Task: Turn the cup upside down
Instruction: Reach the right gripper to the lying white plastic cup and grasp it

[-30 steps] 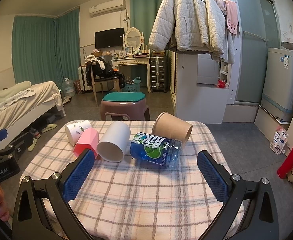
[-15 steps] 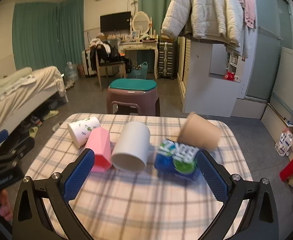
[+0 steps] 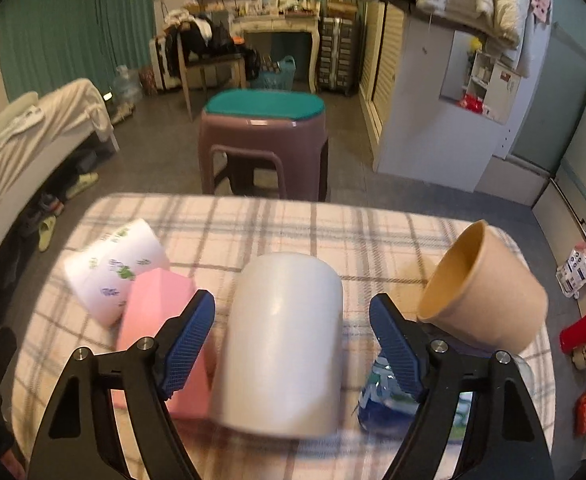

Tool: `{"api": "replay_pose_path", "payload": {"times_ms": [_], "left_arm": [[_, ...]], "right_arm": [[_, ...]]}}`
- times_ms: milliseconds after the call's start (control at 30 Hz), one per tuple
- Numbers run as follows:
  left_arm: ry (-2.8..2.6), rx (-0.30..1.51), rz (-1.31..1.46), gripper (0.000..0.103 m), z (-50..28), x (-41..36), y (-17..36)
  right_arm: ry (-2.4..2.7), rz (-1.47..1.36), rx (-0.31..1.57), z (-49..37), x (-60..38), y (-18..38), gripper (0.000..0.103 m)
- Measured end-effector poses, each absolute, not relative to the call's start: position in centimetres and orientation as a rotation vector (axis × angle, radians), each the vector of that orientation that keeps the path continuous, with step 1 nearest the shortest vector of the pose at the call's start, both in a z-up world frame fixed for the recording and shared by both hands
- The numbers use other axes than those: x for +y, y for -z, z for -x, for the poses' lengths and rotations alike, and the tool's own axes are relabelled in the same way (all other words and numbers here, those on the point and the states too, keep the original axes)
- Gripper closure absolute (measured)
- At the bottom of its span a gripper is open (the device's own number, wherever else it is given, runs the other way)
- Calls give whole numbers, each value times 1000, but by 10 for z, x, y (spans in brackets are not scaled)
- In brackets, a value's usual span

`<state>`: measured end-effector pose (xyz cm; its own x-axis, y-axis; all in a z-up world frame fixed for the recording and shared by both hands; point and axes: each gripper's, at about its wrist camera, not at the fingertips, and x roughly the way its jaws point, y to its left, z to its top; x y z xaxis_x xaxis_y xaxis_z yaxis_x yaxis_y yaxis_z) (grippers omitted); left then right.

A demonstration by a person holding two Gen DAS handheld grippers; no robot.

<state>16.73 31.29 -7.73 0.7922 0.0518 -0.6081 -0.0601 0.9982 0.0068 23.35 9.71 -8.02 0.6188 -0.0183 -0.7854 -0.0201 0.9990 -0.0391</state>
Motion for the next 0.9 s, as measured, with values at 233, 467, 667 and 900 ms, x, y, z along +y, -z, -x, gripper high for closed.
{"api": "replay_pose_path", "payload": {"times_ms": [233,467,667,900], "left_arm": [[-60,686,20,0,-176,314,91],[-72,705,15,0,-175,313,96],[-76,688,2,0,-168,310,84],[-67,637,2,0,-143,304,58]], "right_arm": [[1,62,974,-254,99,96,23],[-9,63,1015,-266,97,103,29],[-34,37,976,-251,96,83,30],[-83,9,893,-213,101,39,31]]}}
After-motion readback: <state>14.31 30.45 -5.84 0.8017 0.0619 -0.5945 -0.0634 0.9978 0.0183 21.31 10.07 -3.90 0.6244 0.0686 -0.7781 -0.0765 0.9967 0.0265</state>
